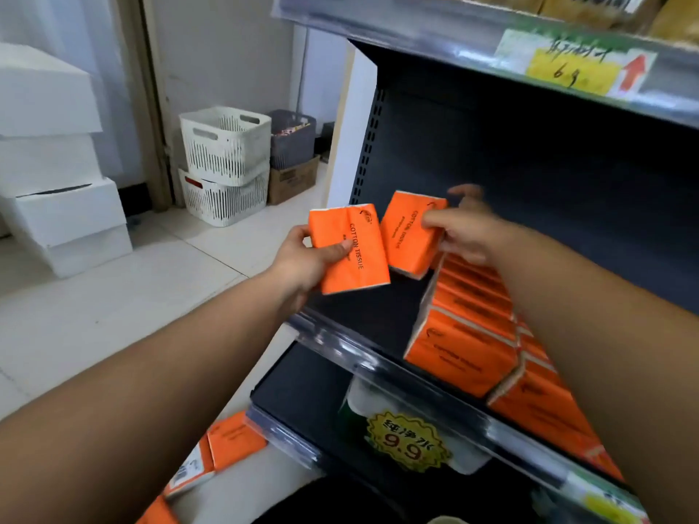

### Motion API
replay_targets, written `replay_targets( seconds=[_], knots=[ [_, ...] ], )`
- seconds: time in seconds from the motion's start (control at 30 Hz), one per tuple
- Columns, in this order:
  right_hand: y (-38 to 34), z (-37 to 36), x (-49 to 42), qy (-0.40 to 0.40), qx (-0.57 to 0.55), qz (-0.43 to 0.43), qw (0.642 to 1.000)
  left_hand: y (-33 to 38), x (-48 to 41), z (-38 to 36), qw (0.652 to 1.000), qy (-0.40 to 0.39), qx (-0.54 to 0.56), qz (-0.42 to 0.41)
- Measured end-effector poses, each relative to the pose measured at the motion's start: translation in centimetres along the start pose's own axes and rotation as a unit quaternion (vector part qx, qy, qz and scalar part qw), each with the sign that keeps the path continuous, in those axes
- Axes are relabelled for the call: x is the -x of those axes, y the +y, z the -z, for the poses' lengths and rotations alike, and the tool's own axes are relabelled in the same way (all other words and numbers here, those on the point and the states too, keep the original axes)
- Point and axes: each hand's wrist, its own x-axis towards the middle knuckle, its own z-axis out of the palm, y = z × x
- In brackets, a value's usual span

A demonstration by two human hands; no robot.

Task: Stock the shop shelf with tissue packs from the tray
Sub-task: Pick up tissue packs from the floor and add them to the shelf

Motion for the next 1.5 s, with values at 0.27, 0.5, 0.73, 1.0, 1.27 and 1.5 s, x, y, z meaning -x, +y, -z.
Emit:
replay_targets(
  seconds=[0.27, 0.5, 0.73, 1.0, 1.27, 1.5],
  knots=[
    [2.5, 1.5, -7.0, 0.051, 0.243, 0.075, 0.966, -3.2, -4.6, -0.1, 0.999, 0.019, -0.022, 0.041],
    [4.6, -0.7, -10.1, -0.055, 0.464, 0.212, 0.858, -5.0, -6.8, -2.0, 0.999, 0.031, -0.008, 0.030],
    [5.8, -1.6, -10.6, -0.035, 0.598, 0.209, 0.773, -5.5, -7.3, -2.5, 1.000, 0.019, -0.015, 0.018],
    [5.1, -1.2, -8.6, -0.010, 0.596, 0.137, 0.791, -5.5, -7.1, -2.1, 0.999, 0.028, -0.014, 0.028],
    [3.3, -1.5, -6.4, -0.230, 0.299, 0.064, 0.924, -5.3, -6.2, -4.4, 0.997, -0.018, 0.070, 0.009],
    [2.3, -1.4, -6.1, -0.200, 0.346, 0.152, 0.904, -5.6, -5.9, -4.1, 0.995, -0.003, -0.095, -0.007]
  ],
)
